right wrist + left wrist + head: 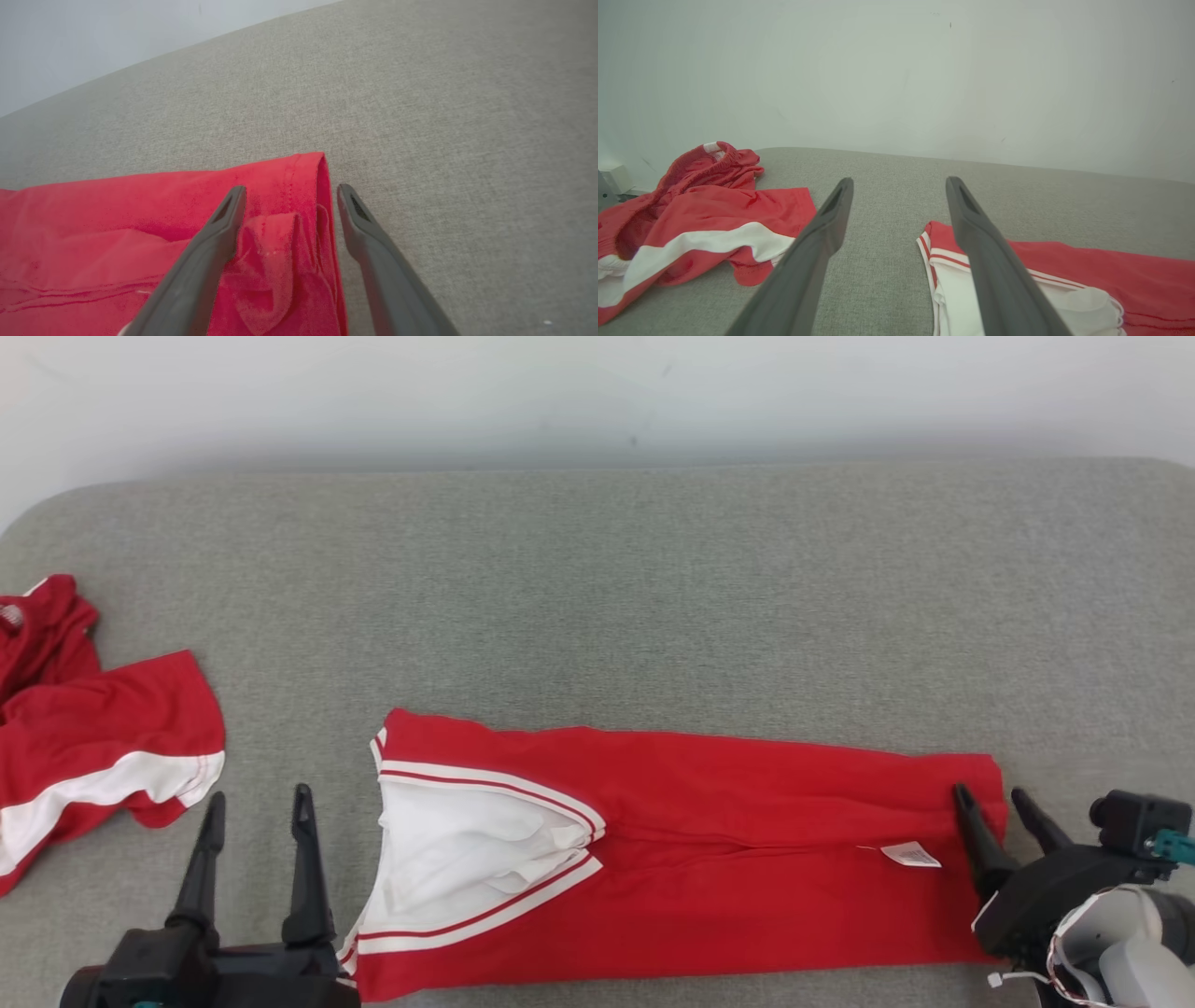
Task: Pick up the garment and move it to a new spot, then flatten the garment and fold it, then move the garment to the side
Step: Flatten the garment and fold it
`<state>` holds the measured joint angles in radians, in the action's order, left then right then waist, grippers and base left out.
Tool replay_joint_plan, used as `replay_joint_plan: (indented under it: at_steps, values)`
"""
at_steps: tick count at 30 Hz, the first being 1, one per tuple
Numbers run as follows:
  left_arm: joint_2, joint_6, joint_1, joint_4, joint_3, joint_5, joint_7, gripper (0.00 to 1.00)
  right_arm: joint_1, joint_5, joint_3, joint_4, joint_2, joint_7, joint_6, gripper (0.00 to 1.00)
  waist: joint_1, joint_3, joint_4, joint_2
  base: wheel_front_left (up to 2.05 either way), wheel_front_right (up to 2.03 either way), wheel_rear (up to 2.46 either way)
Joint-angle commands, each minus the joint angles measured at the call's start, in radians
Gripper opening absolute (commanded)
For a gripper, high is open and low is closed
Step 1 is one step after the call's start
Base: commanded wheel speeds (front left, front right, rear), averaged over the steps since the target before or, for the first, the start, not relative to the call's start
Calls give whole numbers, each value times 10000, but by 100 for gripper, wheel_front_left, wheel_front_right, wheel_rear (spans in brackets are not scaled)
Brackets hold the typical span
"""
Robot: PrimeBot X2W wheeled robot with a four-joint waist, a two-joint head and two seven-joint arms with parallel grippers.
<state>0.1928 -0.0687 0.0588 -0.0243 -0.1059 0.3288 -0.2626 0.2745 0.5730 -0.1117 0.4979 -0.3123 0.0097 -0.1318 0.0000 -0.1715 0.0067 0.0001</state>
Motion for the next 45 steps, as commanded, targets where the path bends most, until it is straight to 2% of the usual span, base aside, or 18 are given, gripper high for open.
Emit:
replay_joint_plan:
  at_steps: [1, 10, 11, 13, 19, 24, 31, 34, 37, 45]
  values:
    - [-153, 148, -142, -107, 102, -204, -29, 100, 99, -41, -7, 289, 77, 67, 25, 100, 0, 26, 117, -1, 0, 0, 0]
    - [-706, 773, -225, -538, 610, -788, -30, 100, -221, -228, -64, 1453, 291, 298, 25, 100, 0, 295, 271, -1, 0, 0, 0]
    - [-746, 787, -249, -557, 683, -825, -30, 100, -263, -193, -106, 1505, 317, 358, 25, 40, 0, 323, 254, -1, 0, 0, 0]
    - [-811, 866, -282, -590, 808, -937, -30, 100, -278, -143, -177, 1557, 341, 389, 25, 0, 0, 369, 214, -1, 0, 0, 0]
    - [-970, 1091, -388, -647, 1145, -1180, -30, 100, 166, -22, -86, 1723, 89, 223, 27, 0, 0, 532, 34, -1, 0, 0, 0]
    - [-1053, 1201, -432, -648, 1277, -1343, -30, 100, 545, -5, 245, 1939, -490, 65, 27, 0, 0, 627, -91, -1, 0, 0, 0]
    - [-1168, 1373, -440, -710, 1412, -1464, -30, 100, 958, -191, 946, 2473, -1832, 40, 27, 0, 0, 760, -170, -1, 0, 0, 0]
    - [-1218, 1388, -505, -707, 1488, -1525, -30, 100, 1038, -340, 964, 2449, -2077, 135, 27, 0, 0, 816, -229, -1, 0, 0, 0]
    - [-1254, 1434, -581, -729, 1594, -1540, -30, 100, 1095, -385, 867, 2185, -1971, 202, 27, 0, 0, 884, -309, -1, 0, 0, 0]
    - [-1332, 1480, -654, -804, 1749, -1567, -30, 100, 829, 170, 44, 288, -840, 822, 25, 0, 0, 1013, -458, -1, 0, 0, 0]
